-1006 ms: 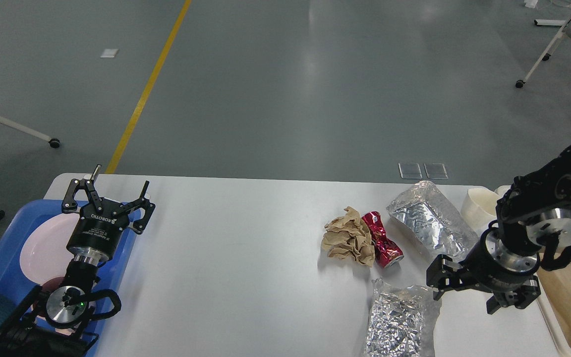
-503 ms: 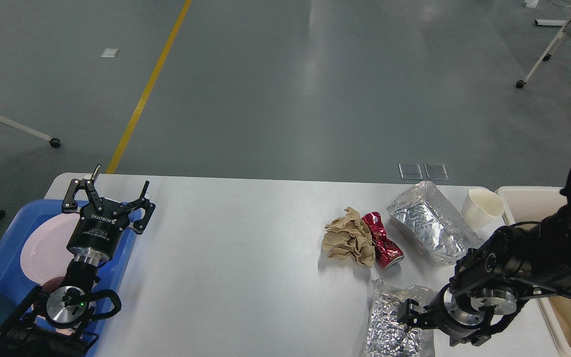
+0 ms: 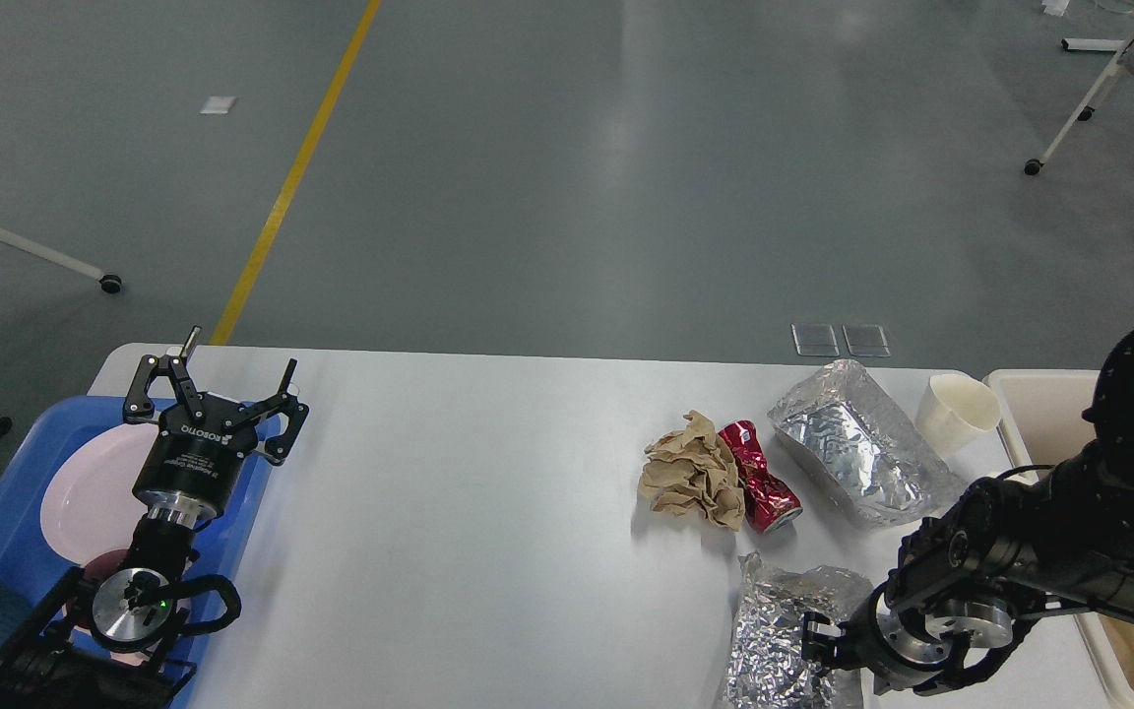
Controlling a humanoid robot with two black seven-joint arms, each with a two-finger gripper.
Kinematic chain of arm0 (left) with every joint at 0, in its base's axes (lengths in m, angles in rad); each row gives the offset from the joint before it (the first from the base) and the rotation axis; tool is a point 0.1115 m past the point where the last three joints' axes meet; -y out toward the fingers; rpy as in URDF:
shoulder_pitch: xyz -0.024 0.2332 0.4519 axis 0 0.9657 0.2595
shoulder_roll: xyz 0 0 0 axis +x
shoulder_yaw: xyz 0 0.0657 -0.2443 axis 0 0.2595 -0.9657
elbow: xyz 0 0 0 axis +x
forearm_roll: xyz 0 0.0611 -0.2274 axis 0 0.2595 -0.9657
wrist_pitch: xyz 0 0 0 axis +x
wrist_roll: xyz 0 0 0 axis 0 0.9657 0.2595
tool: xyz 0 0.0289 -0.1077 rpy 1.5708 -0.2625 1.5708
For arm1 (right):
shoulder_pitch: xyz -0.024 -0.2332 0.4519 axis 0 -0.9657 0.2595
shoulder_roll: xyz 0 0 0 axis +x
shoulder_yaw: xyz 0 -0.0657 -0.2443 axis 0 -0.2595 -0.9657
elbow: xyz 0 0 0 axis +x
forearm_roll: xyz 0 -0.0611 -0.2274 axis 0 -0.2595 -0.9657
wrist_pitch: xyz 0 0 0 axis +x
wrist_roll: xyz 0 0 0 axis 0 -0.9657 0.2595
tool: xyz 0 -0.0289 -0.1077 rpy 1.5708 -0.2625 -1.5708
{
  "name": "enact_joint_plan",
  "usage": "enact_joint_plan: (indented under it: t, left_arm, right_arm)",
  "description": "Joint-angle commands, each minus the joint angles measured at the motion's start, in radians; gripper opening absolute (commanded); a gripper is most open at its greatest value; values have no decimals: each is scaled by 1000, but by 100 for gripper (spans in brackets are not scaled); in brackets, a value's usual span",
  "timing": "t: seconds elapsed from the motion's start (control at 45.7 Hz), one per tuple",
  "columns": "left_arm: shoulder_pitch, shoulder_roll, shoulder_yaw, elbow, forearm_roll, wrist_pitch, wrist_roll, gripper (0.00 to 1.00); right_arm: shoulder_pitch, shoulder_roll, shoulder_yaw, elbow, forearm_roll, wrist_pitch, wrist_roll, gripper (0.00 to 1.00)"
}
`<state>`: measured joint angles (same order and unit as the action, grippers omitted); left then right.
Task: Tidy desktop
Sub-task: 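Lower the right gripper onto the crumpled silver foil and grasp it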
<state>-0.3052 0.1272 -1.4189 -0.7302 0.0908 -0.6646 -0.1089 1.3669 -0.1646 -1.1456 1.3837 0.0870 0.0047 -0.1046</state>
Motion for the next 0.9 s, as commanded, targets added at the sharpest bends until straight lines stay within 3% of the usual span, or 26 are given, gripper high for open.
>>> enact_joint_plan:
  t: [0.0, 0.503, 0.7, 0.875]
  left_arm:
    - [0, 0, 0, 0, 1, -1, 0, 96]
    - [0, 0, 0, 0, 0, -1, 0, 96]
    - [0, 0, 0, 0, 0, -1, 0, 96]
    - [0, 0, 0, 0, 0, 0, 0, 96]
  right_arm:
    - [-8, 0, -2, 0, 2, 0, 0, 0]
    - [-12, 5, 10, 0, 7, 18, -1, 0]
    - [41, -21, 10, 26, 5, 138, 2, 0]
    - [214, -136, 0, 130, 17, 242, 3, 0]
